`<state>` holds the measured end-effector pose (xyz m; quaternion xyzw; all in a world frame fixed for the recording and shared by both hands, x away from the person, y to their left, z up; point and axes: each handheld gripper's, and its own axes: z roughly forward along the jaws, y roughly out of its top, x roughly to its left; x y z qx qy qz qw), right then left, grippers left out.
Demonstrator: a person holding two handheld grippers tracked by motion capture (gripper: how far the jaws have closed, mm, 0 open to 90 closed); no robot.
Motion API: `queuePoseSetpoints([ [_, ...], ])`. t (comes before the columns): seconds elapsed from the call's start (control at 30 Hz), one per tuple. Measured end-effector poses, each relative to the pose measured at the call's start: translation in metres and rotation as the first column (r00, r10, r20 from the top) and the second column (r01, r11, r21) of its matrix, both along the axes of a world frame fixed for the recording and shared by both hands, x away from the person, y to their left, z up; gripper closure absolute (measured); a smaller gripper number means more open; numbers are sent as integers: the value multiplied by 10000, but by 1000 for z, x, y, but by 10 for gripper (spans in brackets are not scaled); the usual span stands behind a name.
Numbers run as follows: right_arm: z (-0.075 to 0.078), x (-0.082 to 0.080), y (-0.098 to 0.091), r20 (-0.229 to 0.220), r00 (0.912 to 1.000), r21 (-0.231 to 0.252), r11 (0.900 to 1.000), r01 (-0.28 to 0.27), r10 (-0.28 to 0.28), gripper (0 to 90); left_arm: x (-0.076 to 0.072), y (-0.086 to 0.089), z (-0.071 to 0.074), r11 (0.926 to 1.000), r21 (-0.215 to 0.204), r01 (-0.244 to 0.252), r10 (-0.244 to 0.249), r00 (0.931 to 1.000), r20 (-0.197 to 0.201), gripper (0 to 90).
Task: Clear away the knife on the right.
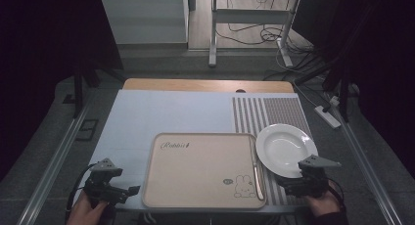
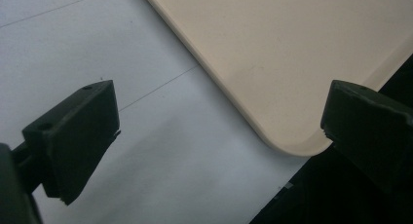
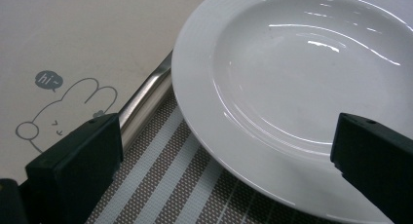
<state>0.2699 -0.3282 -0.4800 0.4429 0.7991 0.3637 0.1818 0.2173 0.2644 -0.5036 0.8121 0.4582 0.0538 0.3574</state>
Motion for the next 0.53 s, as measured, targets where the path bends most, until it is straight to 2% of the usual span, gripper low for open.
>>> queuePoseSetpoints([
  [0.17, 1, -5, -6, 38, 9998, 13, 9998, 209, -209, 0, 0, 0, 0, 10000, 11, 13, -13, 10000, 10, 16],
  [0.53, 1, -10, -12, -233, 9986, -233, 9986, 464, -470, 0, 0, 0, 0, 10000, 12, 15, -15, 10000, 6, 17],
])
